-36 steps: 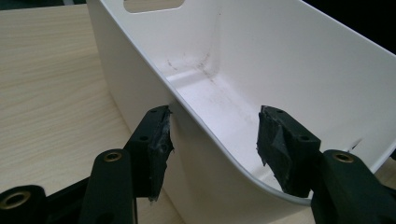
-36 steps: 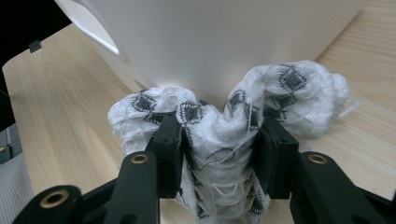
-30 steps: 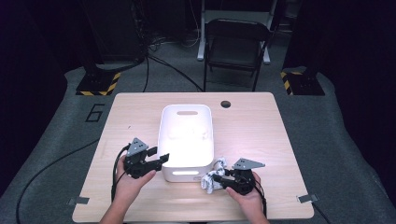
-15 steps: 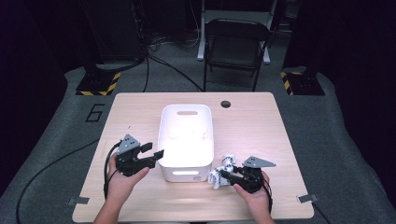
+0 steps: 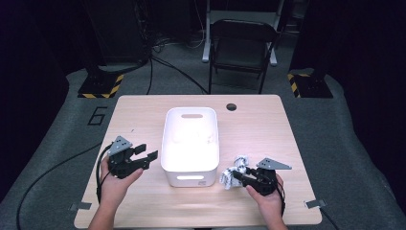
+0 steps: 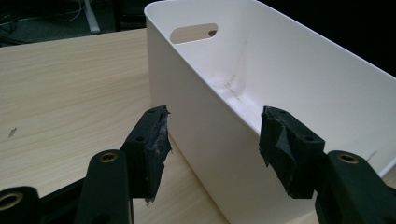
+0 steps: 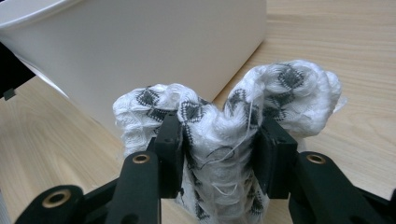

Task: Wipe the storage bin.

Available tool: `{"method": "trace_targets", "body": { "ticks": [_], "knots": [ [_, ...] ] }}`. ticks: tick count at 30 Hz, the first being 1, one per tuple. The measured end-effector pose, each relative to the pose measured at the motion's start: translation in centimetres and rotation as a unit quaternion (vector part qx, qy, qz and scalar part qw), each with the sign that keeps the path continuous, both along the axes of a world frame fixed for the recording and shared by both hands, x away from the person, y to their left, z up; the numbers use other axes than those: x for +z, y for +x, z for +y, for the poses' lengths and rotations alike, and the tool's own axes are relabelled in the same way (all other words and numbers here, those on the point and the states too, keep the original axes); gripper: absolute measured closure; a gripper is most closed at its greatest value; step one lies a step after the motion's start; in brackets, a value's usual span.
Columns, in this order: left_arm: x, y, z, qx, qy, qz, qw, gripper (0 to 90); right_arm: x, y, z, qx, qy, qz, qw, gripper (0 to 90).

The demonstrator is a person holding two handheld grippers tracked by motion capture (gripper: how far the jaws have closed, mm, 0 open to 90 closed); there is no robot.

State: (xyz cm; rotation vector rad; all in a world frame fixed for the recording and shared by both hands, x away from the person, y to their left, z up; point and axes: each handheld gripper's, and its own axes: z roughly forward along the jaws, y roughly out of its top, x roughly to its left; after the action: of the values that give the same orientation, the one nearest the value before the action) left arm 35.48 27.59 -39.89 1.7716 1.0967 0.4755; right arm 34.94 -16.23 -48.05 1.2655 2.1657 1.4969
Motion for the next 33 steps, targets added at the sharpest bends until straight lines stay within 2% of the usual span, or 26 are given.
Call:
{"method": "trace_targets", "body": {
  "ticks": [3,7,10,13,17,18,21,23,24,28,33],
  "knots": [
    [-0.2,0.2,0.4,0.007,0.001,0.003,1.0000,42.1,0.2,0.1,-0.6,-0.011,-0.005,-0.002,0.9999,58.6],
    [-0.4,0.3,1.0,0.014,0.003,0.005,0.9999,42.1,0.6,0.2,-1.9,-0.042,-0.024,-0.004,0.9988,59.1],
    [-0.4,0.4,1.2,0.019,0.000,0.005,0.9998,42.1,0.4,0.5,-2.7,-0.065,-0.037,0.013,0.9971,59.4],
    [-0.3,0.3,1.4,0.020,0.002,0.005,0.9998,42.1,0.0,0.9,-3.3,-0.090,-0.067,0.037,0.9930,59.9],
    [-0.3,0.4,1.6,0.025,0.001,0.004,0.9997,42.2,-0.9,1.5,-3.8,-0.116,-0.113,0.068,0.9845,60.4],
    [-0.4,0.4,1.6,0.025,0.001,0.004,0.9997,42.1,-1.1,1.6,-3.8,-0.114,-0.122,0.073,0.9832,60.3],
    [-0.5,0.4,1.6,0.027,0.001,0.005,0.9996,42.2,-1.5,1.9,-3.6,-0.120,-0.131,0.075,0.9812,55.5],
    [-0.6,0.5,1.7,0.027,0.002,0.007,0.9996,42.2,-1.9,2.1,-3.5,-0.118,-0.136,0.070,0.9812,51.7],
    [-0.6,0.5,1.7,0.027,0.002,0.007,0.9996,42.1,-2.0,2.1,-3.4,-0.120,-0.129,0.076,0.9814,50.5],
    [-0.7,0.5,1.8,0.027,0.003,0.008,0.9996,42.2,-2.0,2.1,-3.5,-0.123,-0.119,0.066,0.9829,43.2],
    [-0.8,0.6,1.9,0.029,0.003,0.010,0.9995,42.2,-1.6,1.8,-3.6,-0.128,-0.094,0.035,0.9867,38.2]
  ]
}}
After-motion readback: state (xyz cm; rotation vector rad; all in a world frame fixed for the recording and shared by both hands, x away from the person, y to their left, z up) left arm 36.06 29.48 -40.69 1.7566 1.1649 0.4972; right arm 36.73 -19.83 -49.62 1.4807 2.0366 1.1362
